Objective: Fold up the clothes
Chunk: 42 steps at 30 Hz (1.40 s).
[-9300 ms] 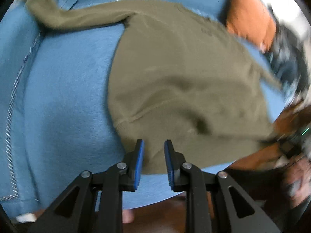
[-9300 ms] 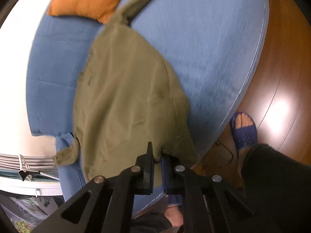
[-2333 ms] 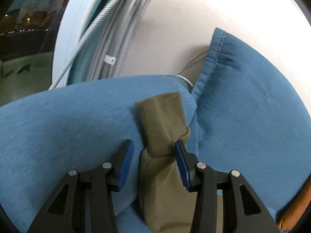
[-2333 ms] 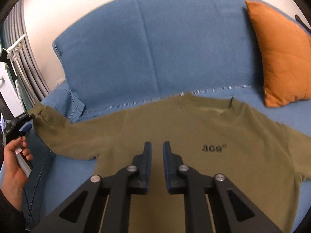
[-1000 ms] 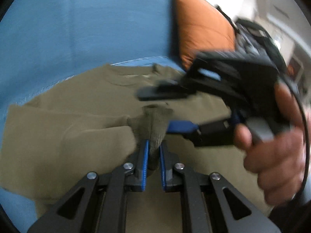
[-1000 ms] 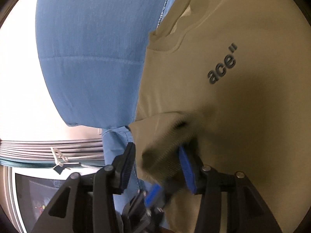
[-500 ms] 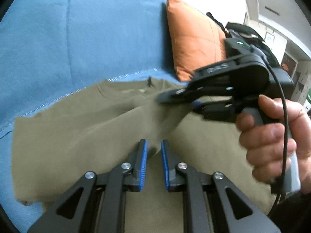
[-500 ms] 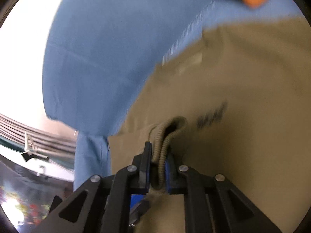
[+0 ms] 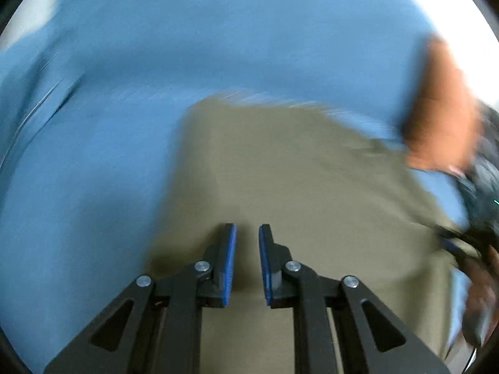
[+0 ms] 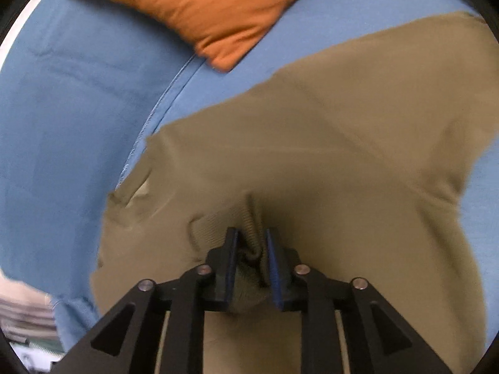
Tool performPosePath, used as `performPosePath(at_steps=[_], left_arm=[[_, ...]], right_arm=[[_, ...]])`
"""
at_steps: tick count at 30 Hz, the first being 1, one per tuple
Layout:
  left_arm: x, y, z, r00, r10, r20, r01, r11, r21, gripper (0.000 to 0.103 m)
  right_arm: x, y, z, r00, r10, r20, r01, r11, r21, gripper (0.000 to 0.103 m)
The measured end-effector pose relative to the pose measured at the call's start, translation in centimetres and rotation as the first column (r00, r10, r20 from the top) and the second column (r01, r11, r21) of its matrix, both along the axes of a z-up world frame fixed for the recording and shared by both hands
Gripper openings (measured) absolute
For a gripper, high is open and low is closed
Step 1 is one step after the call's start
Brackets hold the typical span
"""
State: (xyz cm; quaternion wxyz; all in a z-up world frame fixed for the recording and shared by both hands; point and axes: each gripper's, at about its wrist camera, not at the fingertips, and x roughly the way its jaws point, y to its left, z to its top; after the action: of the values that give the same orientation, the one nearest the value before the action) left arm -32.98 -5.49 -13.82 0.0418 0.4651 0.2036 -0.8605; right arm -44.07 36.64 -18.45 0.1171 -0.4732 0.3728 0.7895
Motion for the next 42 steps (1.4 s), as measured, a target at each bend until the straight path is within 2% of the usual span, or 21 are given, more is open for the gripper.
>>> performPosePath(at_steps=[1, 2, 5, 6, 8, 10, 12, 14, 16, 20, 21, 22, 25, 27, 33, 34, 35, 36, 38, 40, 42], left_arm=[[0.2, -1.9, -1.1, 0.997, 0.068, 0.036, -0.07, 0.995, 0.077, 0.006], [0.5, -3.7, -1.9, 0.989, 0.128, 0.069, -0.137, 0.981, 0.14, 0.003], [1.3, -5.9, 0.0, 0.974, 0.223, 0.024, -0.225, 0.967, 0.122, 0.003], [1.6, -6.6, 0.5, 0.968, 0.252, 0.01, -0.251, 0.96, 0.125, 0.006], [2.1, -8.0, 0.6, 0.962, 0.273, 0.006, -0.268, 0.938, 0.219, 0.018], [2.6, -9.4, 0.6, 0.957, 0.289, 0.007, -0.277, 0.91, 0.309, 0.018], [2.3, -9.2, -0.5, 0.971, 0.232, 0.051, -0.235, 0.907, 0.35, 0.021], [1.7, -8.5, -1.9, 0.972, 0.206, 0.113, -0.232, 0.919, 0.32, 0.024], [1.2, -8.3, -3.0, 0.97, 0.198, 0.141, -0.236, 0.903, 0.358, 0.024], [0.4, -8.0, -3.0, 0.977, 0.158, 0.141, -0.2, 0.911, 0.361, 0.024], [0.3, -7.9, -3.0, 0.979, 0.149, 0.141, -0.191, 0.913, 0.359, 0.023], [0.2, -7.9, -2.9, 0.979, 0.148, 0.138, -0.187, 0.92, 0.344, 0.013], [0.5, -8.0, -1.9, 0.972, 0.211, 0.106, -0.234, 0.927, 0.293, 0.005], [0.2, -7.9, -1.4, 0.972, 0.22, 0.087, -0.235, 0.939, 0.251, 0.005], [-1.2, -8.0, 1.2, 0.975, 0.221, -0.019, -0.219, 0.973, 0.065, 0.024], [-2.1, -8.5, 2.0, 0.977, 0.203, -0.064, -0.197, 0.977, 0.083, 0.038], [-3.4, -9.2, 2.3, 0.982, 0.169, -0.088, -0.156, 0.978, 0.138, 0.054], [-5.0, -9.9, 2.1, 0.988, 0.126, -0.092, -0.104, 0.972, 0.209, 0.058], [-8.8, -10.9, 1.0, 0.998, 0.042, -0.056, -0.023, 0.949, 0.314, 0.059], [-12.4, -10.8, -0.2, 0.999, -0.042, -0.02, 0.047, 0.932, 0.36, 0.059], [-15.2, -10.4, -1.7, 0.994, -0.11, 0.024, 0.094, 0.928, 0.361, 0.059]], right_arm=[[0.6, 0.5, 0.3, 0.999, -0.038, -0.001, 0.038, 0.999, 0.026, 0.019], [1.2, 1.2, 0.7, 0.997, -0.076, -0.007, 0.076, 0.996, 0.048, 0.019], [2.1, 2.1, 1.8, 0.989, -0.143, -0.039, 0.146, 0.986, 0.079, 0.019], [2.0, 2.1, 2.0, 0.988, -0.145, -0.049, 0.149, 0.986, 0.08, 0.019], [1.9, 2.0, 2.5, 0.989, -0.135, -0.065, 0.14, 0.987, 0.075, 0.019], [1.7, 1.4, 2.4, 0.991, -0.116, -0.072, 0.121, 0.991, 0.061, 0.019], [1.4, 1.1, 2.3, 0.992, -0.1, -0.079, 0.104, 0.993, 0.049, 0.019], [1.2, 0.6, 2.3, 0.993, -0.08, -0.086, 0.083, 0.996, 0.039, 0.019], [1.3, 0.2, 2.4, 0.994, -0.063, -0.093, 0.067, 0.997, 0.033, 0.019], [1.0, -0.1, 2.5, 0.995, -0.048, -0.093, 0.051, 0.998, 0.032, 0.019], [1.0, -0.1, 2.5, 0.995, -0.05, -0.091, 0.053, 0.998, 0.031, 0.019], [1.0, -0.1, 2.5, 0.995, -0.052, -0.088, 0.055, 0.998, 0.031, 0.019], [1.1, -0.1, 2.4, 0.995, -0.057, -0.081, 0.059, 0.998, 0.029, 0.019], [1.1, -0.1, 2.4, 0.995, -0.058, -0.079, 0.06, 0.998, 0.032, 0.019], [1.1, 0.2, 2.1, 0.996, -0.06, -0.067, 0.061, 0.998, 0.011, 0.019], [1.1, 0.2, 2.0, 0.996, -0.06, -0.066, 0.06, 0.998, 0.004, 0.019], [1.1, 0.3, 2.0, 0.996, -0.059, -0.065, 0.059, 0.998, -0.002, 0.019], [1.2, 0.4, 1.9, 0.996, -0.058, -0.064, 0.057, 0.998, -0.007, 0.019], [1.3, 0.6, 1.9, 0.997, -0.05, -0.065, 0.049, 0.999, -0.015, 0.019], [1.4, 0.8, 1.9, 0.997, -0.046, -0.063, 0.044, 0.999, -0.025, 0.019], [1.4, 1.1, 1.9, 0.997, -0.048, -0.062, 0.047, 0.998, -0.031, 0.019]])
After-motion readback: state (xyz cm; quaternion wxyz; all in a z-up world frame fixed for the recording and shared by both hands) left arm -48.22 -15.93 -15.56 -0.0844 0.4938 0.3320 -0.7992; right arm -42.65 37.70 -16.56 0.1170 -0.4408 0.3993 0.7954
